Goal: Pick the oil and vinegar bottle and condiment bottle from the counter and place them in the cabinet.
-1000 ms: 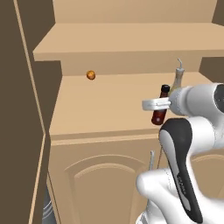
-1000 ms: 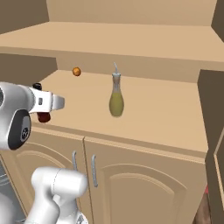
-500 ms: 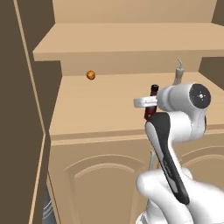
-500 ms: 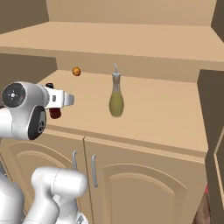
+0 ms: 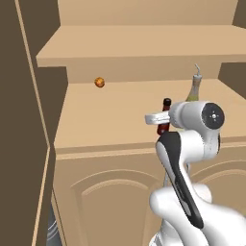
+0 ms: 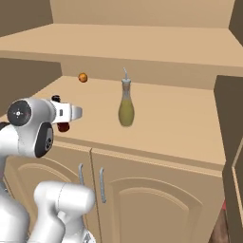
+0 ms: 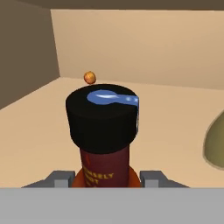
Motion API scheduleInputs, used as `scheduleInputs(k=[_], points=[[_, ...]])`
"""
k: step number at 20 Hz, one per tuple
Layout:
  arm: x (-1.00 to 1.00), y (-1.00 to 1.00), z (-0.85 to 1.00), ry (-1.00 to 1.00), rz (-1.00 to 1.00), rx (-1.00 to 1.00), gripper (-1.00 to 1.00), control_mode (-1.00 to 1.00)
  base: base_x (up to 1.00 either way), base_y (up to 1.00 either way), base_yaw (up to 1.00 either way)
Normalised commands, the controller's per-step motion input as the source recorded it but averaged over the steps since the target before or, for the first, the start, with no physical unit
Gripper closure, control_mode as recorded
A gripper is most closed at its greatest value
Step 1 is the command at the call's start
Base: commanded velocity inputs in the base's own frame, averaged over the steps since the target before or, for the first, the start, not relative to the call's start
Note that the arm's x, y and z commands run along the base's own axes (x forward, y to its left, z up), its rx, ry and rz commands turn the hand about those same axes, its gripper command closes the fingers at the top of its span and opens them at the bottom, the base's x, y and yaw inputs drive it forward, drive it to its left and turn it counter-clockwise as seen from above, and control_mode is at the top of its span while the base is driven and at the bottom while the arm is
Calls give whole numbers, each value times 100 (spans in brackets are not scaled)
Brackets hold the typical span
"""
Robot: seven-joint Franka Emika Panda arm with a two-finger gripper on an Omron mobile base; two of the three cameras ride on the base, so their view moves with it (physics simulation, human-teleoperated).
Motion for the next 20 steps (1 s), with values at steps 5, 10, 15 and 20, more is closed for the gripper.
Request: scheduleInputs(k=[5, 10, 15, 20], points=[[37, 0, 0, 0, 0, 1, 100, -100, 0, 0, 0], [49, 0, 0, 0, 0, 2, 100, -100, 0, 0, 0], [41, 0, -14, 0, 0, 0, 100, -100, 0, 0, 0], [37, 0, -19, 0, 0, 0, 100, -100, 0, 0, 0]])
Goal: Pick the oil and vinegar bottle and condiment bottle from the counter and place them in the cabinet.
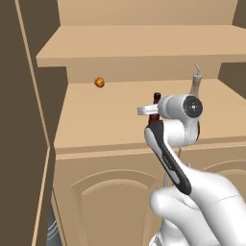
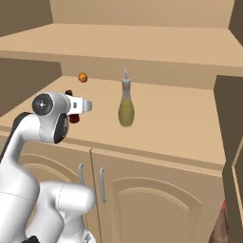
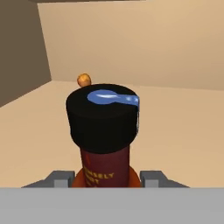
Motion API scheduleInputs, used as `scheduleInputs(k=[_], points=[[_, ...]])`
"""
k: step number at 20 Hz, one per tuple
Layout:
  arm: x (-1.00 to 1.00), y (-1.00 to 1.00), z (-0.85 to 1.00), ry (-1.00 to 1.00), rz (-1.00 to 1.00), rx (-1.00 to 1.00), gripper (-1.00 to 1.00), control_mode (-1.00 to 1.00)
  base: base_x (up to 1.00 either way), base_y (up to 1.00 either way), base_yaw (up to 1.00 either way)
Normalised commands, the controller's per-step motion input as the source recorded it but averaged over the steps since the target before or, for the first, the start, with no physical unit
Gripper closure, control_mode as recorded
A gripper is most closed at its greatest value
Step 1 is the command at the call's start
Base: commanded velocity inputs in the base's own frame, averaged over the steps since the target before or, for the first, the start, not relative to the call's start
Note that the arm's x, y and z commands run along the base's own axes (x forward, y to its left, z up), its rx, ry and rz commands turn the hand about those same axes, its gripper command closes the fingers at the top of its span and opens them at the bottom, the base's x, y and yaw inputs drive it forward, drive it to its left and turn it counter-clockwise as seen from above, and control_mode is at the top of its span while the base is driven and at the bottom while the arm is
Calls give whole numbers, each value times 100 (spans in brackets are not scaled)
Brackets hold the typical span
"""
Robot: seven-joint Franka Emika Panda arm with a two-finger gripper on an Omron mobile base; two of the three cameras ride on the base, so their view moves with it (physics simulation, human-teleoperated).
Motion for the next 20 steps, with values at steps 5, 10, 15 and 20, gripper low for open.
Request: scheduleInputs(k=[5, 10, 15, 20], points=[[33, 0, -27, 0, 0, 0, 100, -100, 0, 0, 0], [25, 0, -35, 0, 0, 0, 100, -100, 0, 0, 0], [25, 0, -36, 0, 0, 0, 100, -100, 0, 0, 0], [26, 0, -30, 0, 0, 0, 100, -100, 0, 0, 0]])
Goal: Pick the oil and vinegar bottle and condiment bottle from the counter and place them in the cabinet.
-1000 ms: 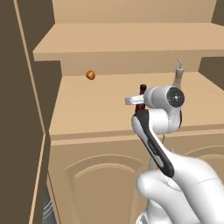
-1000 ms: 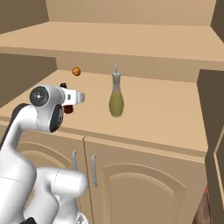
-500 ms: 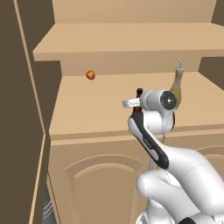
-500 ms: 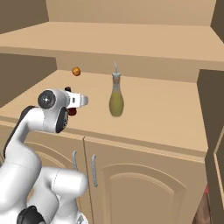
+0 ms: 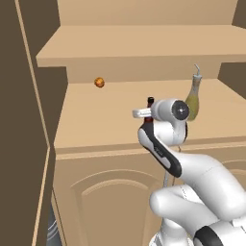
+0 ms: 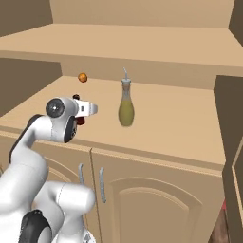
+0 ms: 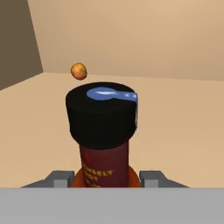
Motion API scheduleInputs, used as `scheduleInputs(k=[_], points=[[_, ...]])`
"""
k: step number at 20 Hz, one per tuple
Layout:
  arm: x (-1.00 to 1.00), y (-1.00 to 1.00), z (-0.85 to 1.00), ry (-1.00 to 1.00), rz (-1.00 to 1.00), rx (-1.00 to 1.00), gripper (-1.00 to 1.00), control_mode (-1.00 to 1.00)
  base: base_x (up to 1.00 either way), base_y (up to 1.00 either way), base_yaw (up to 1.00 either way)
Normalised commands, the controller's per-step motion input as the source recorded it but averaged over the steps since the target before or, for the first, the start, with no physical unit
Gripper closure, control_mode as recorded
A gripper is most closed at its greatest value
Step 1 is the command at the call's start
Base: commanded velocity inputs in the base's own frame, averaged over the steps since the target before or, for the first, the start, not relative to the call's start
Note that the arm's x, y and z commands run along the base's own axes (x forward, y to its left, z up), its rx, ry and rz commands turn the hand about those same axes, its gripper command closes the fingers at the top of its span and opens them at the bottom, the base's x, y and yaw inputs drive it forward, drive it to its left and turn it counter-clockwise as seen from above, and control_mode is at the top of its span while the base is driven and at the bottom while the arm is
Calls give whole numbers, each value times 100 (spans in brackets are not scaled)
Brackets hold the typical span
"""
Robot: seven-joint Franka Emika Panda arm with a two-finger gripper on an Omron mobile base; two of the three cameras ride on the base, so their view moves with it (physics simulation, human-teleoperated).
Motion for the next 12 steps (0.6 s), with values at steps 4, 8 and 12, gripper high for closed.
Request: scheduleInputs(k=[4, 8, 12], points=[[9, 0, -10, 0, 0, 0, 100, -100, 0, 0, 0], [1, 0, -7, 0, 0, 0, 100, -100, 0, 0, 0], [0, 0, -7, 0, 0, 0, 100, -100, 0, 0, 0]])
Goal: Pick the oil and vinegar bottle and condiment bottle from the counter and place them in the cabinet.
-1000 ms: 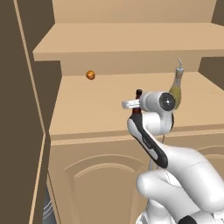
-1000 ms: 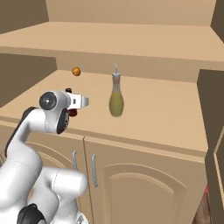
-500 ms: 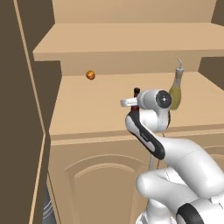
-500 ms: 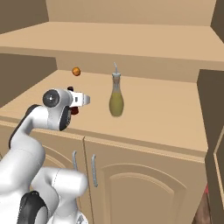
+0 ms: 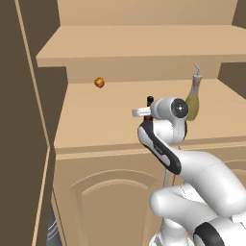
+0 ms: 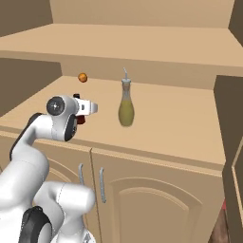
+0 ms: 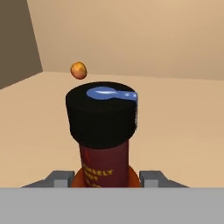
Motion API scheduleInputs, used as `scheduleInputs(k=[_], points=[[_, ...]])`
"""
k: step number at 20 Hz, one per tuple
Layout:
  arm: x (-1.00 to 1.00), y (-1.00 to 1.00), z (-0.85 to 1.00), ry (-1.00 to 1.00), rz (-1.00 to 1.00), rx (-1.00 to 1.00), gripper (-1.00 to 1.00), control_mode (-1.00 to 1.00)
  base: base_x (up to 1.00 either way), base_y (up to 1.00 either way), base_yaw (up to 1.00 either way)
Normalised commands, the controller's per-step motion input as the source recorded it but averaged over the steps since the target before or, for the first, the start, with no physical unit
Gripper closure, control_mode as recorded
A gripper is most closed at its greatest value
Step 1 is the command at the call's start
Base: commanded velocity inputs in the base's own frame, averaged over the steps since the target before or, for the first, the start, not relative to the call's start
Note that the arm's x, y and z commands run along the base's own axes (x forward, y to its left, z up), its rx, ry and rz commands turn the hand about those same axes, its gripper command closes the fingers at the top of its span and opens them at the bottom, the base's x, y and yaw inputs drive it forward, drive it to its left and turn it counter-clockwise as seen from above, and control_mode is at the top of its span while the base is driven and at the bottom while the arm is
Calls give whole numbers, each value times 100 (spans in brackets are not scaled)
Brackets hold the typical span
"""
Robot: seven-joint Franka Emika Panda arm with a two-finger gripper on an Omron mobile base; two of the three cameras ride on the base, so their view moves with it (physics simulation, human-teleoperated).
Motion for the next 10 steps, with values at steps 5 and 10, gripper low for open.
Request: scheduleInputs(k=[5, 10], points=[[0, 0, 0, 0, 0, 0, -100, -100, 0, 0, 0], [0, 0, 0, 0, 0, 0, -100, -100, 0, 0, 0]])
